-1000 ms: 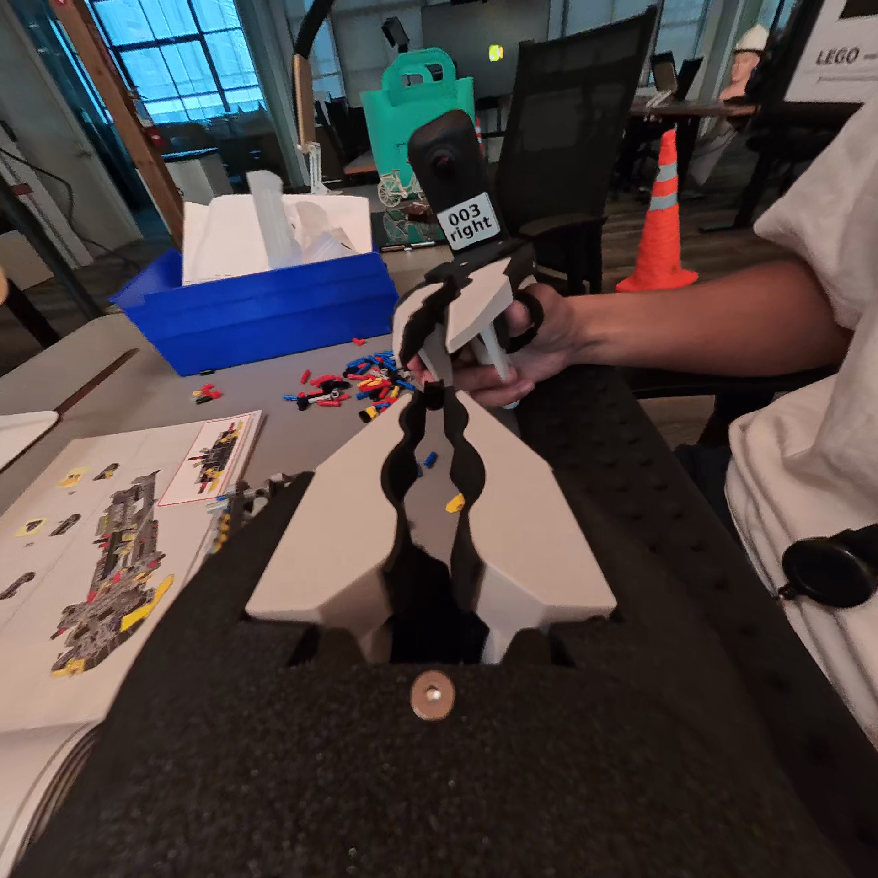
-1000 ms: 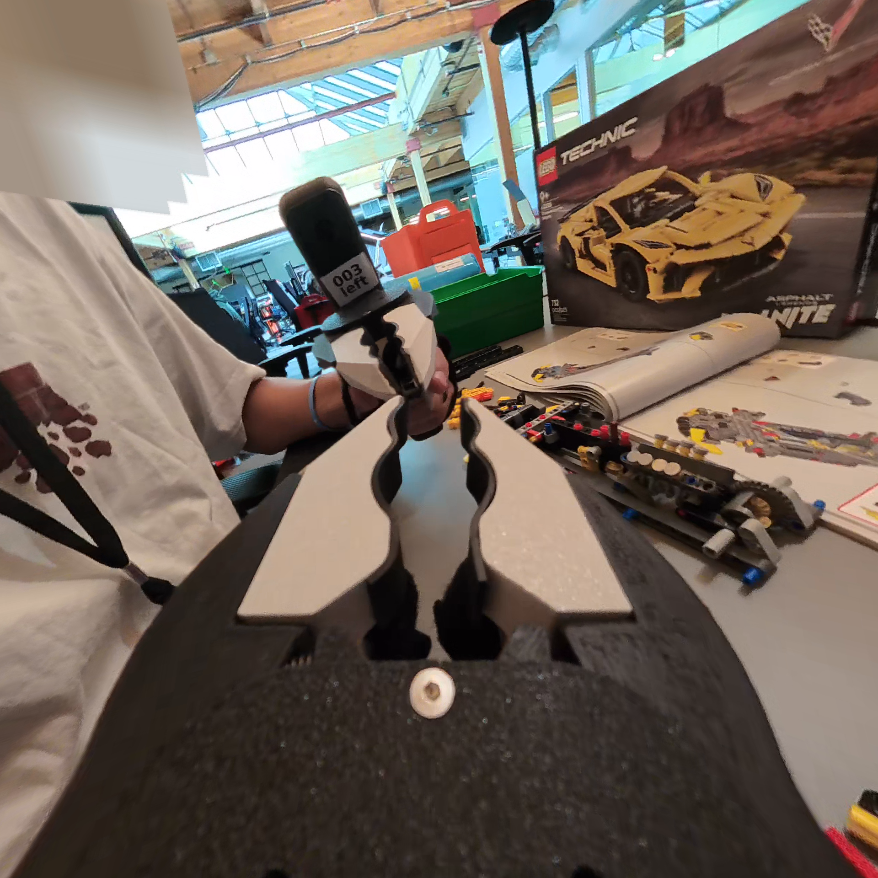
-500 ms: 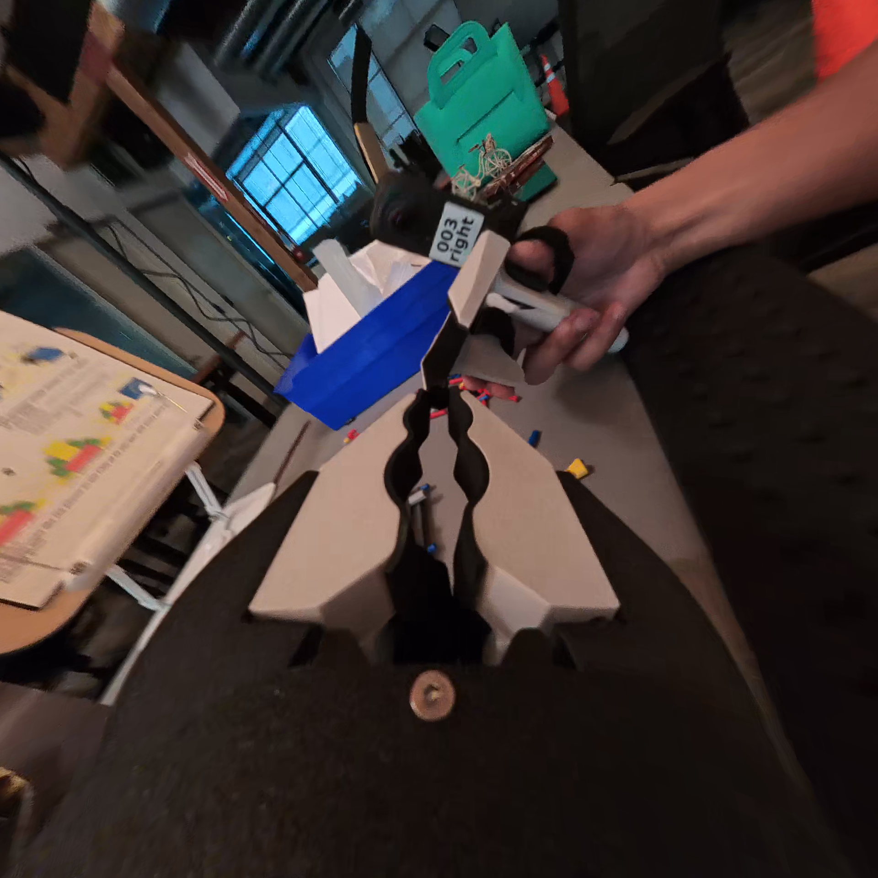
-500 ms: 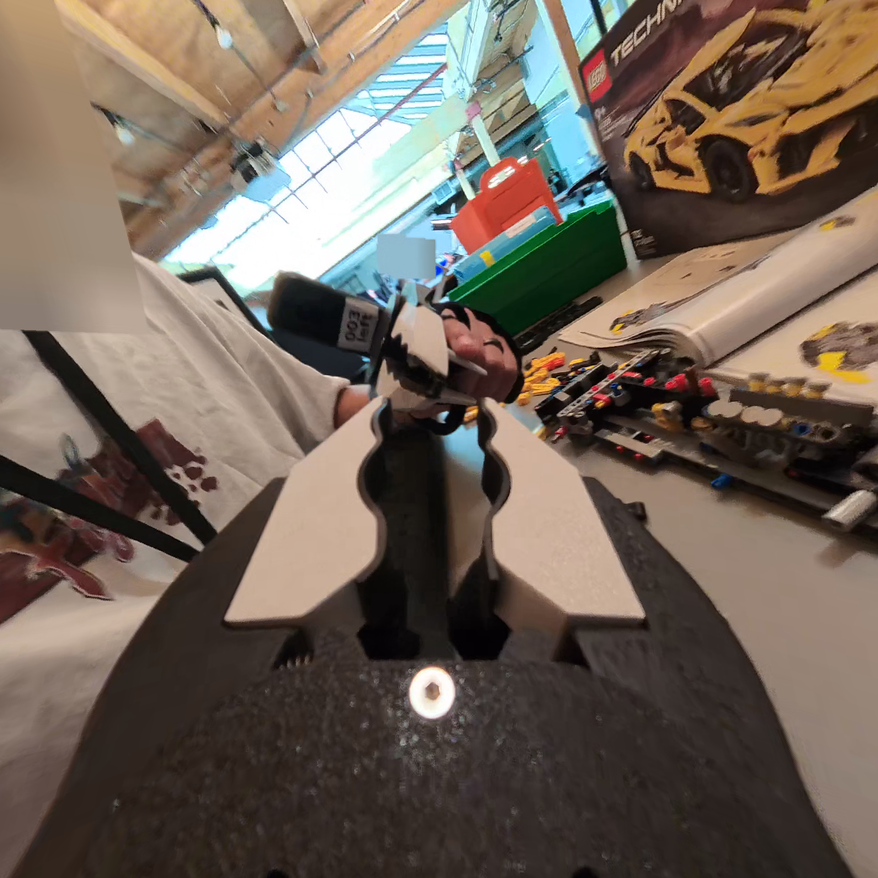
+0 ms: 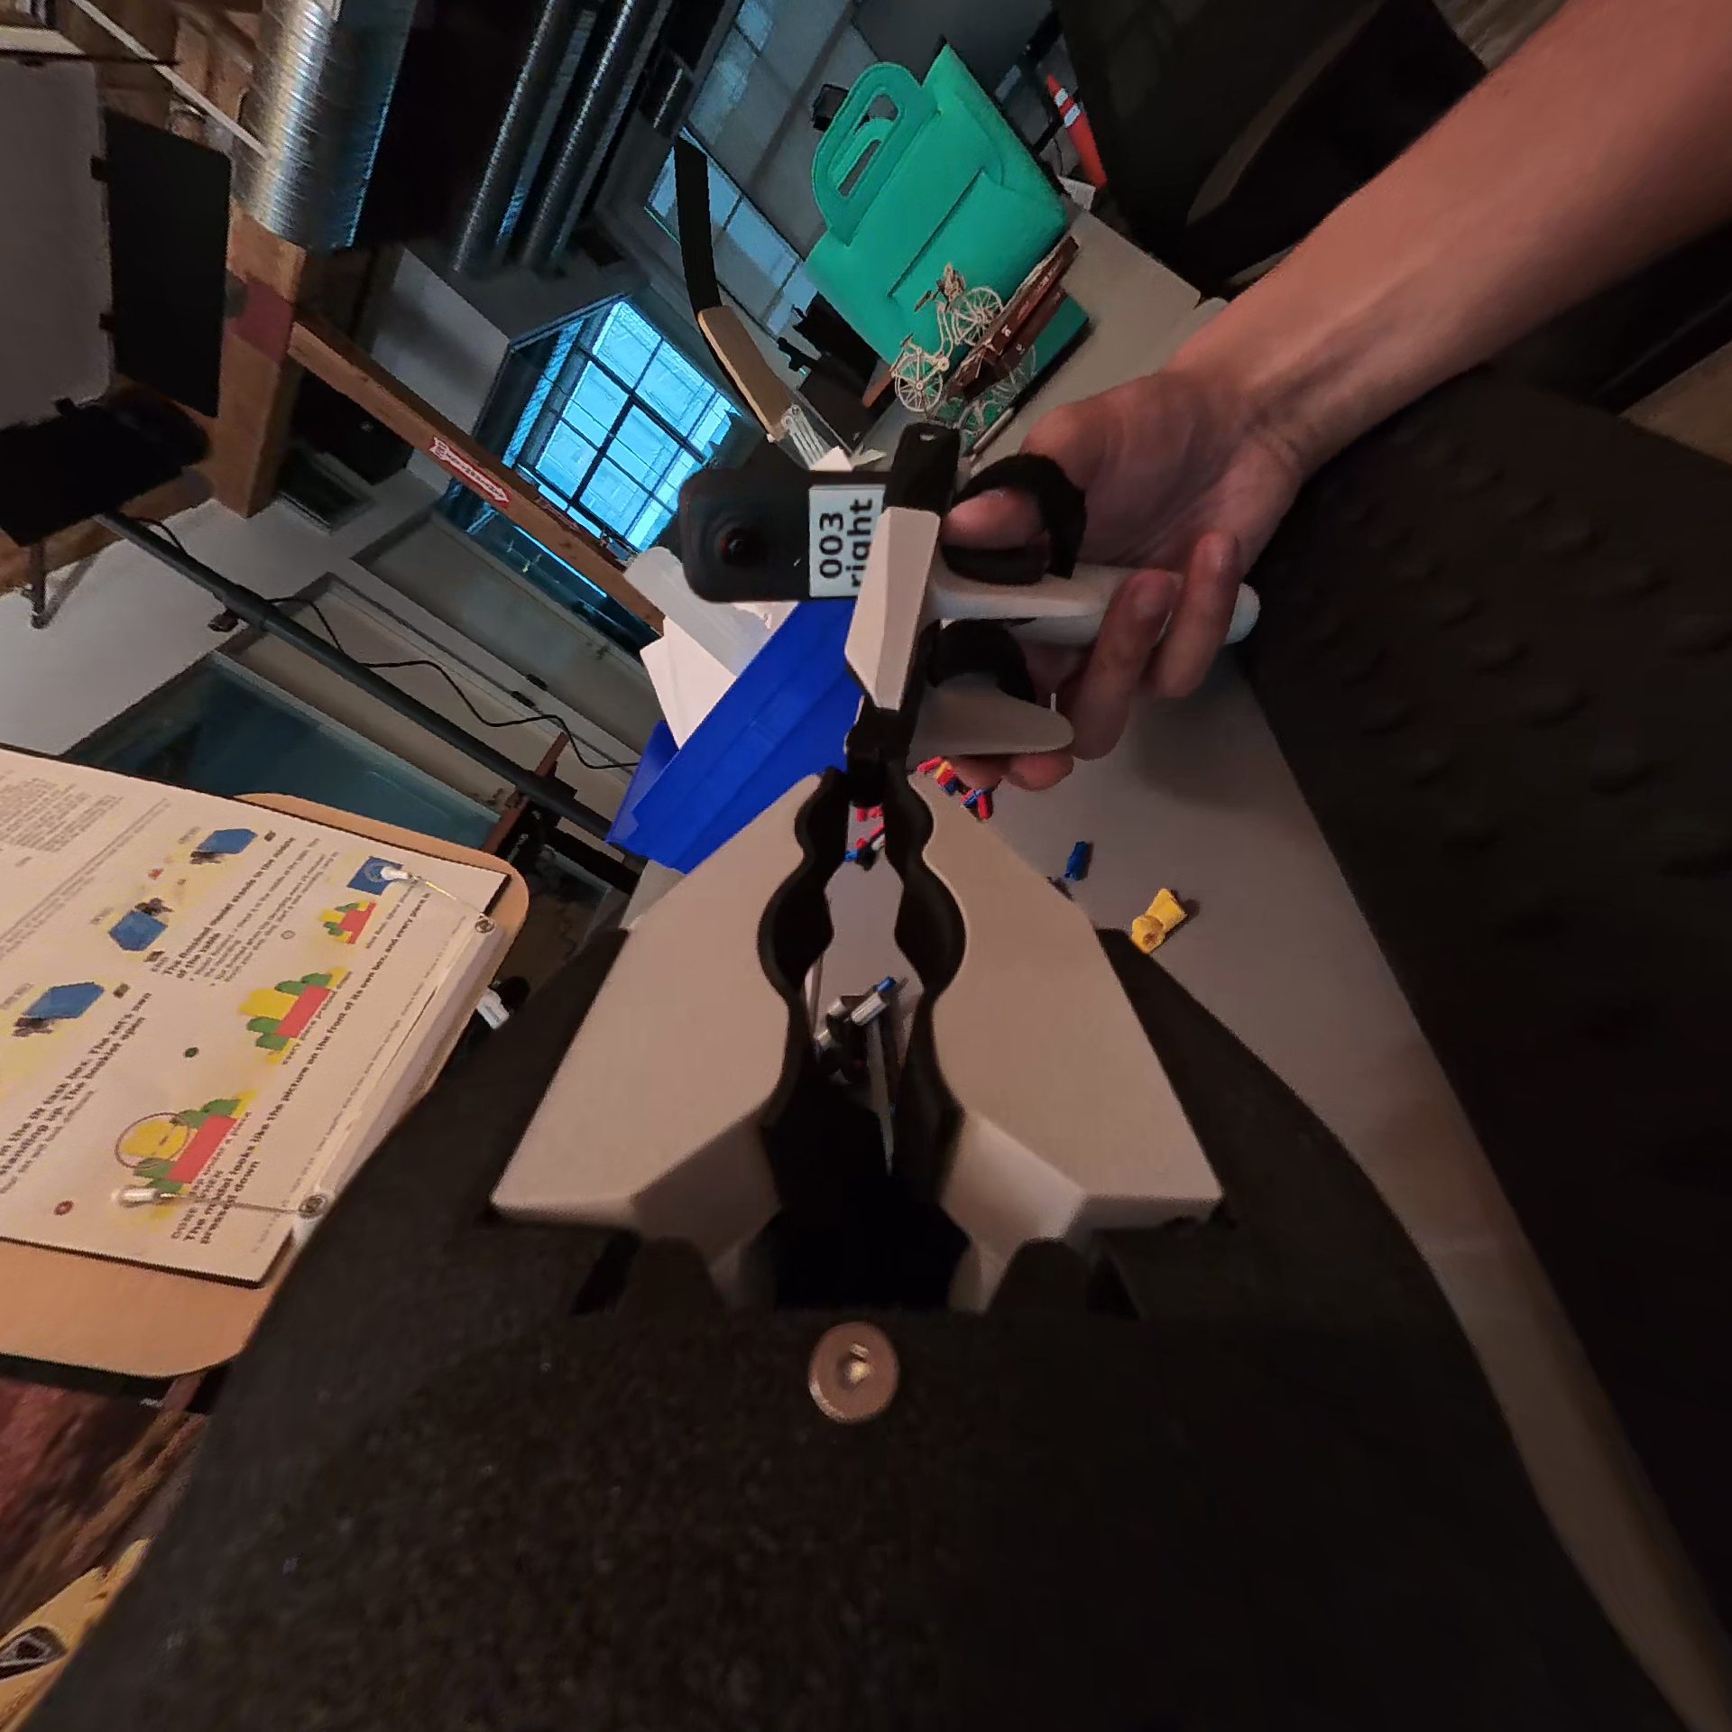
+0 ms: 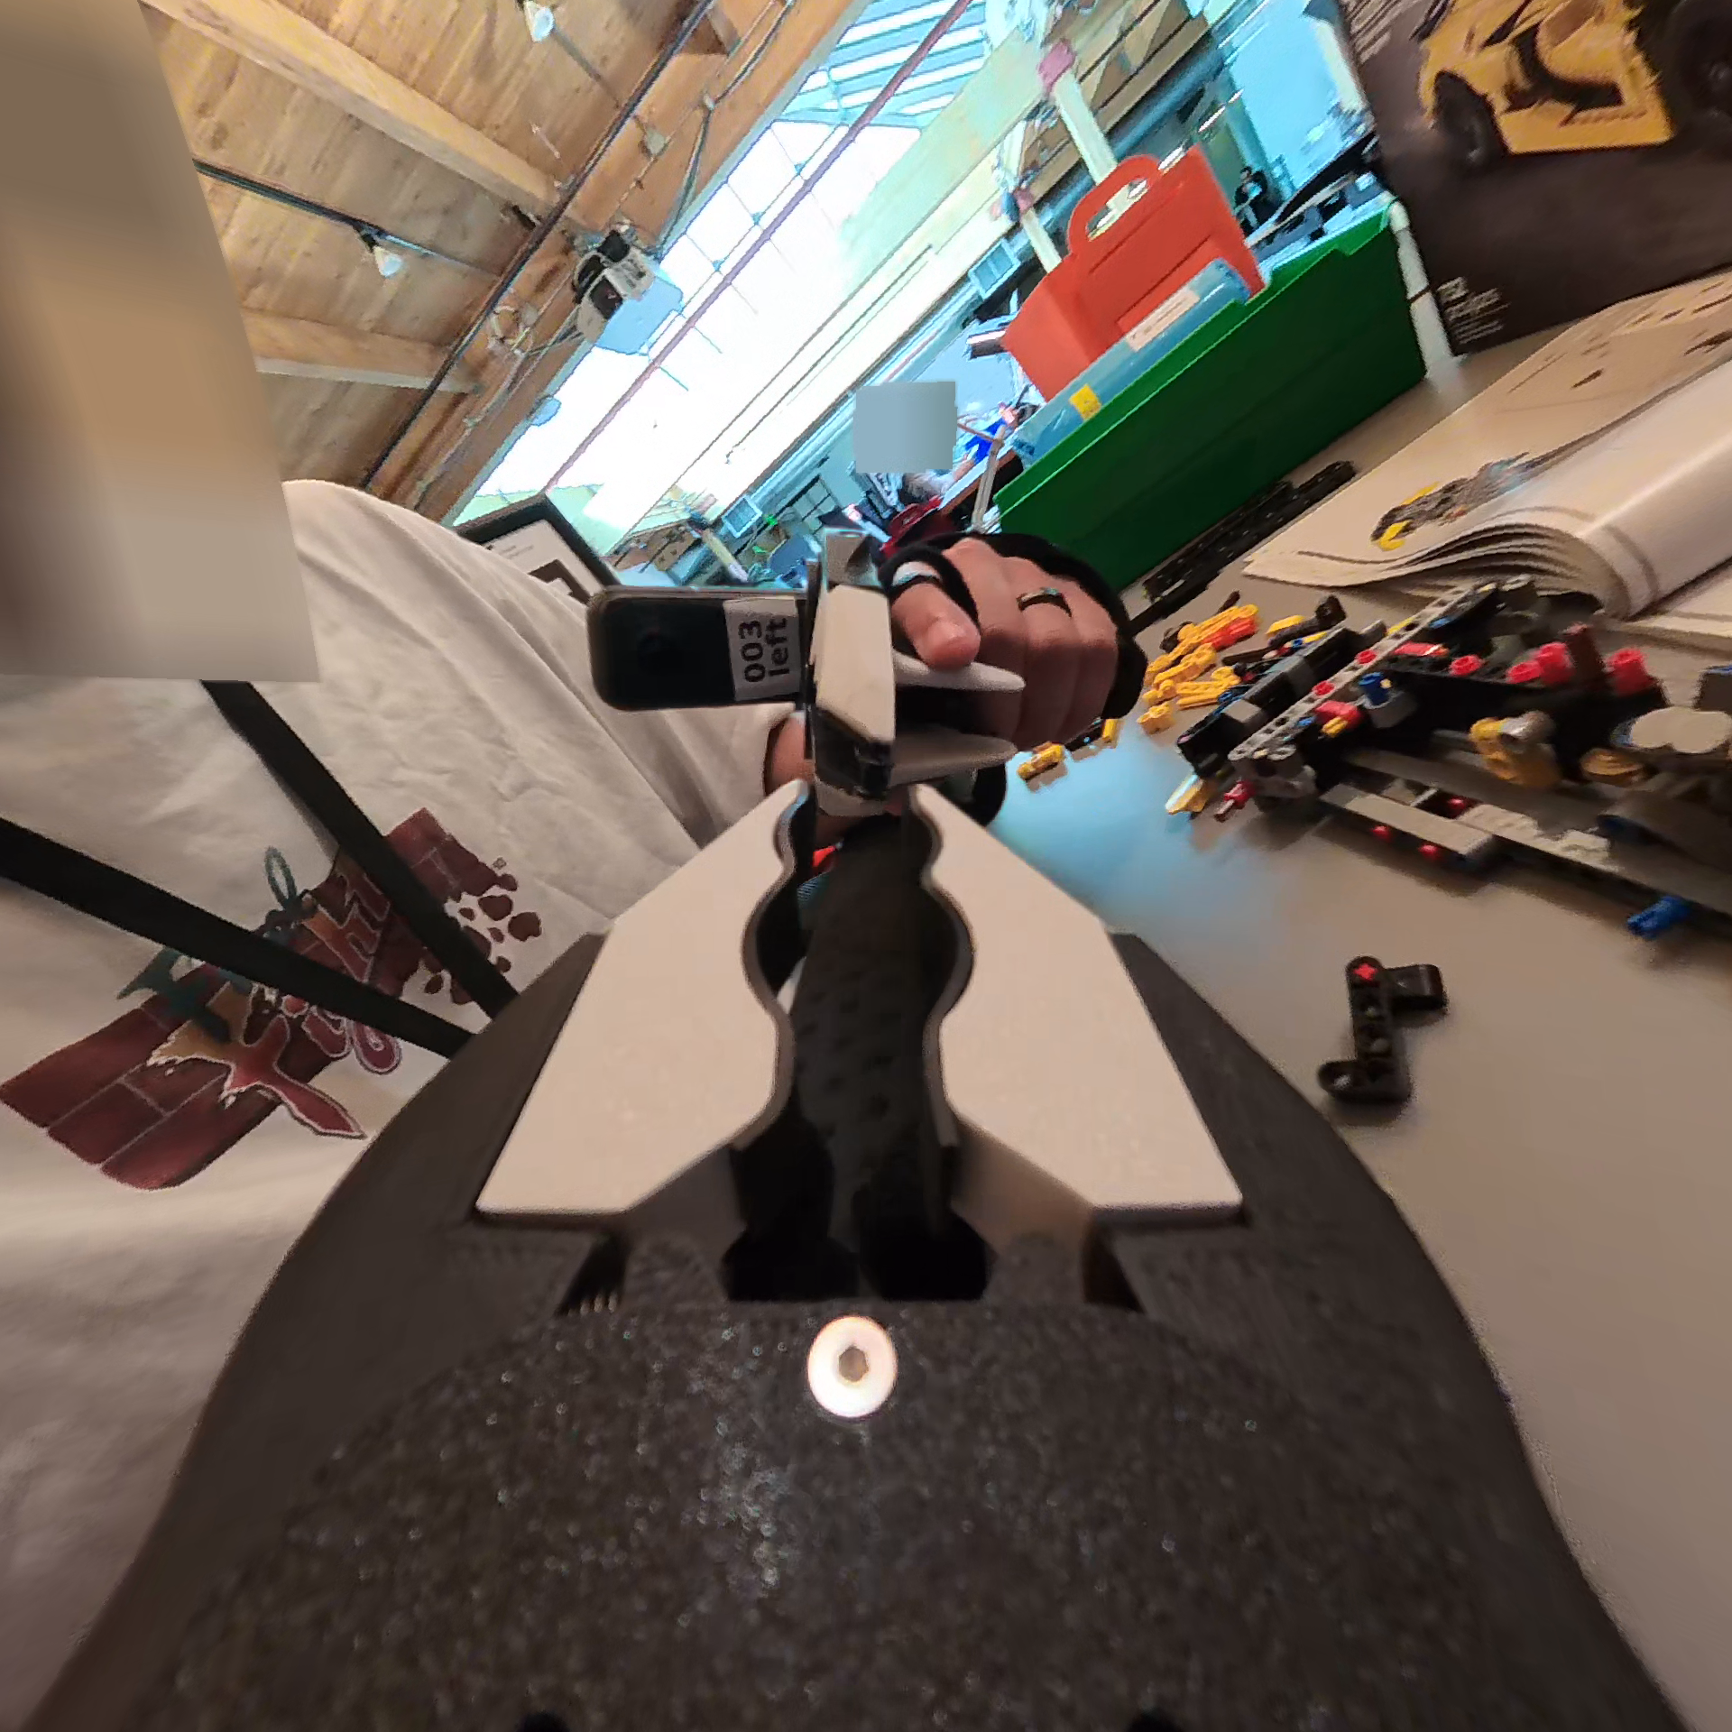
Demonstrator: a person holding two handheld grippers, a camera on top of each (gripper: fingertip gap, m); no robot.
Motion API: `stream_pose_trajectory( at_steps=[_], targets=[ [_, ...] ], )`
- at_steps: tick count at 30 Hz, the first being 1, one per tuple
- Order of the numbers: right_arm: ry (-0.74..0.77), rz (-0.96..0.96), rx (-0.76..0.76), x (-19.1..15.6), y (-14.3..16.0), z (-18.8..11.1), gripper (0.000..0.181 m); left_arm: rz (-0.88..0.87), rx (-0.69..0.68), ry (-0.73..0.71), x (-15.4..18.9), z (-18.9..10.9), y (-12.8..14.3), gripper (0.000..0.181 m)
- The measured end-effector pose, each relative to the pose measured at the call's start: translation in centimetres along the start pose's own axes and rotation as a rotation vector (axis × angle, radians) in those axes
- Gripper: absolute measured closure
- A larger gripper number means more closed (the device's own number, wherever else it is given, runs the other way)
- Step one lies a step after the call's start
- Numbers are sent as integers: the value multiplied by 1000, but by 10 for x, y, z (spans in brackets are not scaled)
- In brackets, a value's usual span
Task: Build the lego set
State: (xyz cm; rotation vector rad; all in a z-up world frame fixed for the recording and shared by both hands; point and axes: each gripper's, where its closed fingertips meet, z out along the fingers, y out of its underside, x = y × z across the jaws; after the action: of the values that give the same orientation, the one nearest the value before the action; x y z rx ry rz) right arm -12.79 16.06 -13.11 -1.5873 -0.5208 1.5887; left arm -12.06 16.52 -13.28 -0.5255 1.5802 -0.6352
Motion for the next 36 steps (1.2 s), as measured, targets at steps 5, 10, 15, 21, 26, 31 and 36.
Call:
stream_pose_trajectory(
  at_steps=[5,10,15,21,26,31,36],
  targets=[
    [-5,0,-1,-2,0,1,175,32,8,-3,3,1,-5,175],
    [47,-20,56,2,-9,2,176,-62,-14,-32,-5,1,-1,175],
    [93,-80,210,1,-29,1,175,-491,5,-34,-28,1,4,169],
    [85,-87,196,0,-26,5,175,-633,44,-3,-32,0,3,174],
    [126,-182,194,-4,-28,7,175,-773,88,45,-36,-3,1,173],
    [407,-566,192,6,-38,-4,175,-999,77,252,-17,-1,0,165],
    [318,-470,150,-1,-28,6,175,-896,10,278,-1,3,5,162]
  ],
)
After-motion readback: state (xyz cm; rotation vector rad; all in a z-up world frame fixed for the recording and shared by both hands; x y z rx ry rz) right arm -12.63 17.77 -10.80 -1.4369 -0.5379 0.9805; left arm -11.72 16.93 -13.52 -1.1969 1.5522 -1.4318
